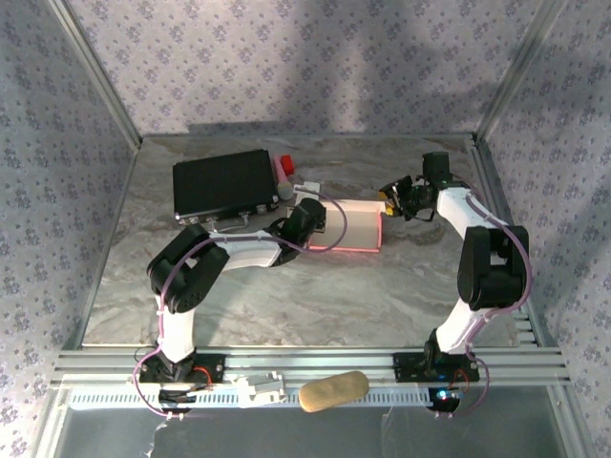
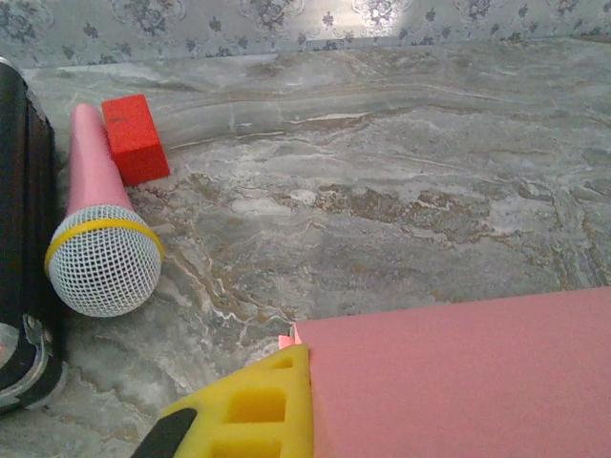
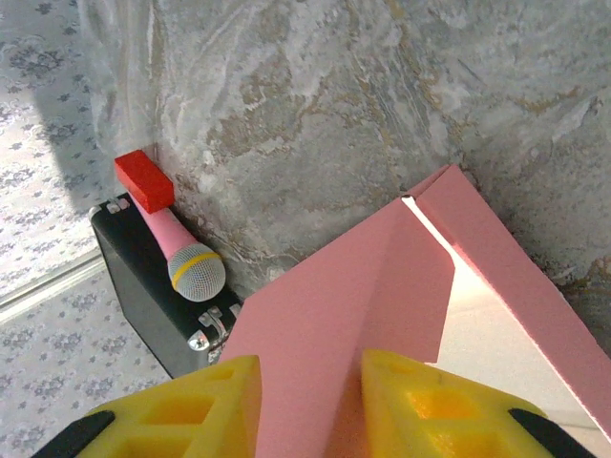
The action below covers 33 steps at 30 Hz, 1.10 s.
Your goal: Fold the paper box
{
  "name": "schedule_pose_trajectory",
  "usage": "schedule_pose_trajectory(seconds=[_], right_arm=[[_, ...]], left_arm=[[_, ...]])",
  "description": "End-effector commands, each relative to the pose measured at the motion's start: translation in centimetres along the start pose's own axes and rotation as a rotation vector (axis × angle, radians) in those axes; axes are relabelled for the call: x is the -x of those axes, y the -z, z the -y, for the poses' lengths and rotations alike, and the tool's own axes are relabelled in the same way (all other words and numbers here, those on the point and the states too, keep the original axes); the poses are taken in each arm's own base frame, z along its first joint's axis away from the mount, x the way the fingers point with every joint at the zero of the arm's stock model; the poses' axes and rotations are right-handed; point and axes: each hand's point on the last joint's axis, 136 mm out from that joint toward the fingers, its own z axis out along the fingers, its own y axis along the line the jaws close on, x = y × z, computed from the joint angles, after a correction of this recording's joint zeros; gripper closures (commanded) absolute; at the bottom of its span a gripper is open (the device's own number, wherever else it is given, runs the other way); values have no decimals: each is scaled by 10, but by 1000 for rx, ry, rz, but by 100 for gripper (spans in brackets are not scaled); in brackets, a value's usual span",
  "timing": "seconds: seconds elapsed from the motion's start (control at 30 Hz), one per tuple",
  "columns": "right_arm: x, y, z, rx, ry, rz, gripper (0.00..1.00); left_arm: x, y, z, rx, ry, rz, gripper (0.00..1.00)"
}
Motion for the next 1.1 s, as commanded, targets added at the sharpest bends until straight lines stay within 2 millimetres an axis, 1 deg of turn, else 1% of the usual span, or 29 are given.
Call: schedule_pose_trajectory(seconds=[0.0, 0.1, 0.27, 0.53, 0.67, 0.8, 0.9, 0.97, 1.0, 1.07], right_arm=[[-23, -8, 4, 14, -41, -117, 64], [-25, -8, 12, -25, -14, -124, 63], [-24, -4, 28, -65, 6, -128, 63], [-21, 4, 35, -80, 27, -132, 61], [-16, 9, 40, -94, 31, -122, 61], [-16, 9, 36, -82, 35, -125, 61], [-15, 4, 33, -76, 34, -126, 66], [-14, 2, 32, -71, 34, -134, 68], [-12, 4, 25, -61, 53, -132, 68], [-11, 9, 20, -65, 85, -125, 64]], left_arm=[[22, 6, 24, -109, 64, 72, 100], [21, 6, 20, -90, 61, 71, 100], [25, 8, 15, -60, 52, 75, 100], [27, 9, 15, -58, 41, 77, 100], [29, 11, 15, -60, 32, 77, 100], [30, 10, 17, -66, 30, 75, 100], [30, 8, 19, -70, 32, 74, 100], [30, 9, 20, -71, 30, 72, 100], [29, 9, 18, -68, 28, 71, 100], [30, 9, 18, -65, 22, 71, 100]])
